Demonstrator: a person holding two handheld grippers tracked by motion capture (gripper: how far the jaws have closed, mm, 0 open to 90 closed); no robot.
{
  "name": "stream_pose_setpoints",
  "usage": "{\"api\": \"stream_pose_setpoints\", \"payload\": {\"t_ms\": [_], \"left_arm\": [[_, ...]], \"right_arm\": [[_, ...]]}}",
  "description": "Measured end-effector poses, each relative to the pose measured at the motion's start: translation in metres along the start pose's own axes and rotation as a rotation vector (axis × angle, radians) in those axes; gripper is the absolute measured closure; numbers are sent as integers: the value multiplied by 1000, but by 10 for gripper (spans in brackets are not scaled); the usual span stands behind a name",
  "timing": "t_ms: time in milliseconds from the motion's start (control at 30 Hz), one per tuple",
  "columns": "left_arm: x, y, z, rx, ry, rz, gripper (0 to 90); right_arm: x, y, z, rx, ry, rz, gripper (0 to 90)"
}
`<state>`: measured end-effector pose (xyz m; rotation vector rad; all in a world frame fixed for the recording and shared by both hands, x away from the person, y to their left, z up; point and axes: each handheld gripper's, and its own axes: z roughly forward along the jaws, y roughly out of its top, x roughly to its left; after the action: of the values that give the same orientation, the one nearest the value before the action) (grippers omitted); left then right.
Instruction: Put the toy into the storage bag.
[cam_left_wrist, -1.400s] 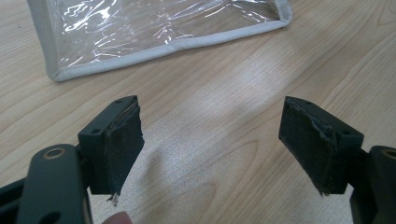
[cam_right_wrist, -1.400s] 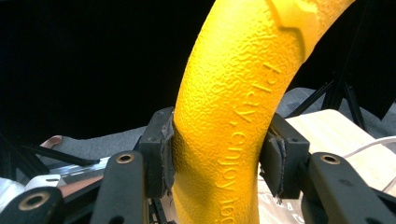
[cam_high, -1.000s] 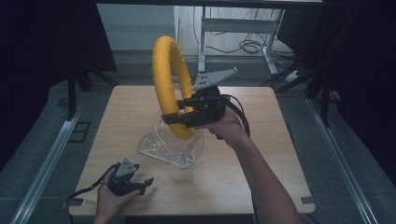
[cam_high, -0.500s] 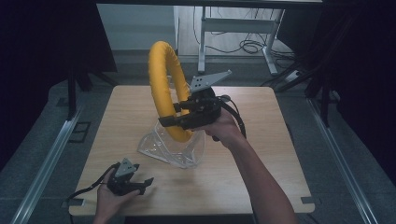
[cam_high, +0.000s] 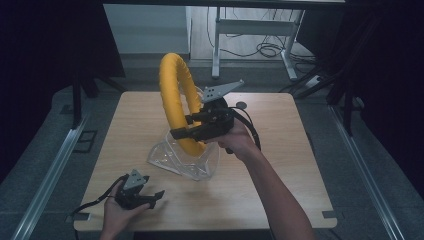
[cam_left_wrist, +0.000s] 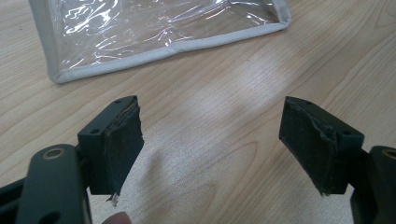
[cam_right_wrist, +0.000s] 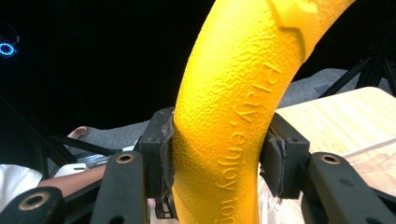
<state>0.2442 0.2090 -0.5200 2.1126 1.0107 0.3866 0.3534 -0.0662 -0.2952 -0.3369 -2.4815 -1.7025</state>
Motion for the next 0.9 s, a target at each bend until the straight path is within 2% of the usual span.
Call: {"api": "stream_pose_setpoints", "payload": {"t_ms": [300, 700, 900], "left_arm": [[0, 0, 1, -2, 1, 2, 213], [0, 0, 1, -1, -1, 4, 213], [0, 0, 1, -2, 0, 3, 213]], "right_arm": [[-7, -10, 4, 10, 12, 22, 510], [-19, -25, 6, 25, 0, 56, 510], [-21, -29, 9, 38, 4, 57, 509]]}}
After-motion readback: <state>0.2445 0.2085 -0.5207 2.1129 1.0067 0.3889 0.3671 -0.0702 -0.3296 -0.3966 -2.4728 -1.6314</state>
